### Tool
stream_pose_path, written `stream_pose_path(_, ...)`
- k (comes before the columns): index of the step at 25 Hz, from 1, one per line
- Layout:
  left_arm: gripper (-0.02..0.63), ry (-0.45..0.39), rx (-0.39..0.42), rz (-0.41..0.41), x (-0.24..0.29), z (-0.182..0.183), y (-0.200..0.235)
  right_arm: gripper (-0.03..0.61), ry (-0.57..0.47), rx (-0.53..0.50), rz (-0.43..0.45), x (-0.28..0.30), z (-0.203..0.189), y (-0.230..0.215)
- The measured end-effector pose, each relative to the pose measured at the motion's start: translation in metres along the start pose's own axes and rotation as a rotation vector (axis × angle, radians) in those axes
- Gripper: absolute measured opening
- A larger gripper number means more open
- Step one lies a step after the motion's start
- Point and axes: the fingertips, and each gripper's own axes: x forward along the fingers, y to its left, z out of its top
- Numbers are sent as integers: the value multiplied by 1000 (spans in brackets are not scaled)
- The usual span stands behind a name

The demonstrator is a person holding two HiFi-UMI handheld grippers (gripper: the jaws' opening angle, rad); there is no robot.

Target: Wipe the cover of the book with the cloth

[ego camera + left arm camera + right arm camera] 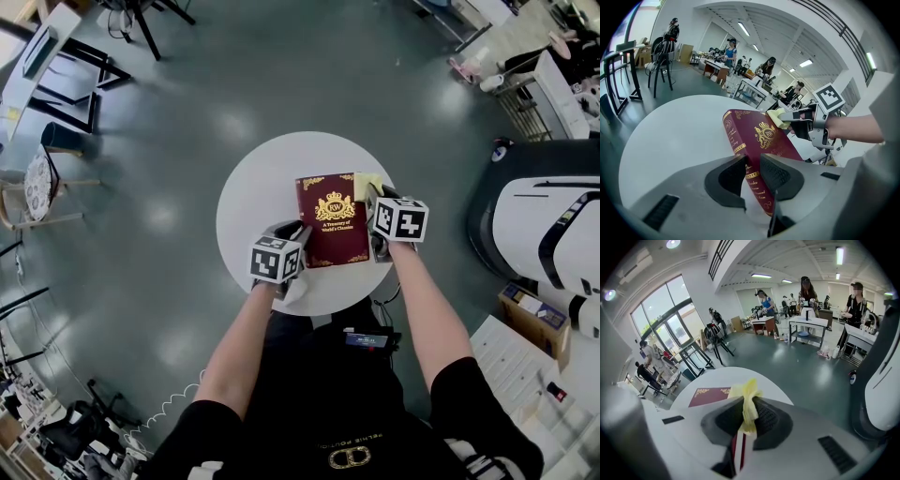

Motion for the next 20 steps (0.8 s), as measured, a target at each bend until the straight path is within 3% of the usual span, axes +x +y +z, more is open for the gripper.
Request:
stream_pose_path(6,95,1,-9,5,1,-1,0,87,-35,17,21,-10,5,11)
stream_pose_path(20,95,15,-5,9,0,0,0,87,-51,18,229,-11,-4,105)
